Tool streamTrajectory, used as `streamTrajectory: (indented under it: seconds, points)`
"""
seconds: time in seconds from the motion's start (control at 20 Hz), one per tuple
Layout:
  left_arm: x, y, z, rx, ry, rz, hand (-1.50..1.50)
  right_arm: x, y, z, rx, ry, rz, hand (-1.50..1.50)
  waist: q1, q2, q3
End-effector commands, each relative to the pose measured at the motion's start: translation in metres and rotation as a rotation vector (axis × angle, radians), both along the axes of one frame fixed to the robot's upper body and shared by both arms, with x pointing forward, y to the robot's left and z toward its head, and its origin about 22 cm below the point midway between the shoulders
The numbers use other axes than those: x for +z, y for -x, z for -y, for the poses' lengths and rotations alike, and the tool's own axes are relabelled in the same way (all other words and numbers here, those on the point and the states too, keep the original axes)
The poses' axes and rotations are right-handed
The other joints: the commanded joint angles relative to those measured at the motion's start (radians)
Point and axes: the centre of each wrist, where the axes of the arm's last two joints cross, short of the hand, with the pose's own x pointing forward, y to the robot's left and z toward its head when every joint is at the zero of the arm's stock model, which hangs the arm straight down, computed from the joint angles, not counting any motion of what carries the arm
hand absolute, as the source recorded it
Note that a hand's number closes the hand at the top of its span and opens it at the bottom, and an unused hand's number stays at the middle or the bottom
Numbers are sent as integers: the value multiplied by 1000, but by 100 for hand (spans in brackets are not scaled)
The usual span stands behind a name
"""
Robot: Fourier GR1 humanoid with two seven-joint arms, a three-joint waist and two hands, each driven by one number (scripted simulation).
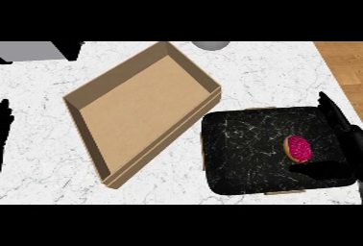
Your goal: Pick the cupcake from the tray and place it in the cardboard box
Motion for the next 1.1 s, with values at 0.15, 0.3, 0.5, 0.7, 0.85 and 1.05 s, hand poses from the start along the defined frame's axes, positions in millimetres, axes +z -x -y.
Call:
streamTrajectory:
  seconds: [0.15, 0.3, 0.5, 0.7, 0.85, 1.05]
  points:
    - [-17, -5, -2, -1, -41, -63, 0, -65, 88, 58, -96, -170, 191, -150, 21, -5, 8]
    - [-22, -9, 10, -40, -47, -101, 0, -67, 93, 92, -70, -38, 204, -150, 60, -4, 7]
    - [-27, -16, 15, -30, -54, -75, 0, -37, 98, 121, -38, 271, 77, -150, 59, -2, 5]
    - [-17, -26, 14, -53, -47, -60, 0, 4, 69, 111, 42, 417, -66, -150, 71, -3, 3]
    - [-33, -27, 31, -52, -52, -66, 0, 21, 58, 115, 106, 466, -174, -150, 72, -2, 4]
    - [-29, -37, 32, -64, -53, -51, 0, 33, 36, 89, 158, 599, -319, -150, 83, 2, 4]
